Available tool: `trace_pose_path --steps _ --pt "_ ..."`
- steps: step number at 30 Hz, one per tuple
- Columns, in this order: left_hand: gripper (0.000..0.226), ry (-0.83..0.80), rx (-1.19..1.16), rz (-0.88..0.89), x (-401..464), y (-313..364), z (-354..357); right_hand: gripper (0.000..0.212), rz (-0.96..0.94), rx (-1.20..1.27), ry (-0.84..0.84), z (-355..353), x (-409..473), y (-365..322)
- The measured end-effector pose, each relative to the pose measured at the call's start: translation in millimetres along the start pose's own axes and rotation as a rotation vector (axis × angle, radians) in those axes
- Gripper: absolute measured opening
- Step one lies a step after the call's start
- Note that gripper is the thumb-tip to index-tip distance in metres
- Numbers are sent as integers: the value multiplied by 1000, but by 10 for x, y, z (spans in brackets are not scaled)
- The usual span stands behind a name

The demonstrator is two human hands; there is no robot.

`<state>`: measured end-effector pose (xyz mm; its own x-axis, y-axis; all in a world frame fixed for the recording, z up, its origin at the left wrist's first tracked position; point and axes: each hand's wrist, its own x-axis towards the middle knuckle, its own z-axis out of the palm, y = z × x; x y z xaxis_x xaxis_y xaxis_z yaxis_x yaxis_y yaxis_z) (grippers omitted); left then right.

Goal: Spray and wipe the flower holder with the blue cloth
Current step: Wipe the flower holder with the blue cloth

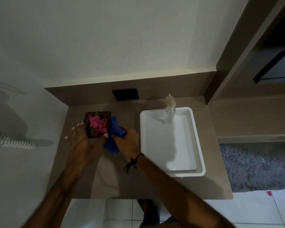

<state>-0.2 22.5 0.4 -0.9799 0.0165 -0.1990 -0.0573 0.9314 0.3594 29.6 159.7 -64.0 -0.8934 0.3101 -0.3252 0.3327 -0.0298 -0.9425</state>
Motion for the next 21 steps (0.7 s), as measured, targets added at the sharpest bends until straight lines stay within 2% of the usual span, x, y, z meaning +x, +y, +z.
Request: trace_pose_path --steps 5,7,13,16,21 --pt "98 12 14 15 -32 33 -35 42 60 -191 -16 109 270 268" --pt "98 14 21 24 -40 33 -40 46 79 -281 -31 117 384 325" --pt "95 27 13 32 -47 80 -71 39 144 -291 -72 98 423 322" --pt "97 32 -25 8 -49 97 -69 23 139 -160 -88 41 378 211" --pt "111 4 -89 -20 3 3 9 22 68 117 -45 -98 233 -89"
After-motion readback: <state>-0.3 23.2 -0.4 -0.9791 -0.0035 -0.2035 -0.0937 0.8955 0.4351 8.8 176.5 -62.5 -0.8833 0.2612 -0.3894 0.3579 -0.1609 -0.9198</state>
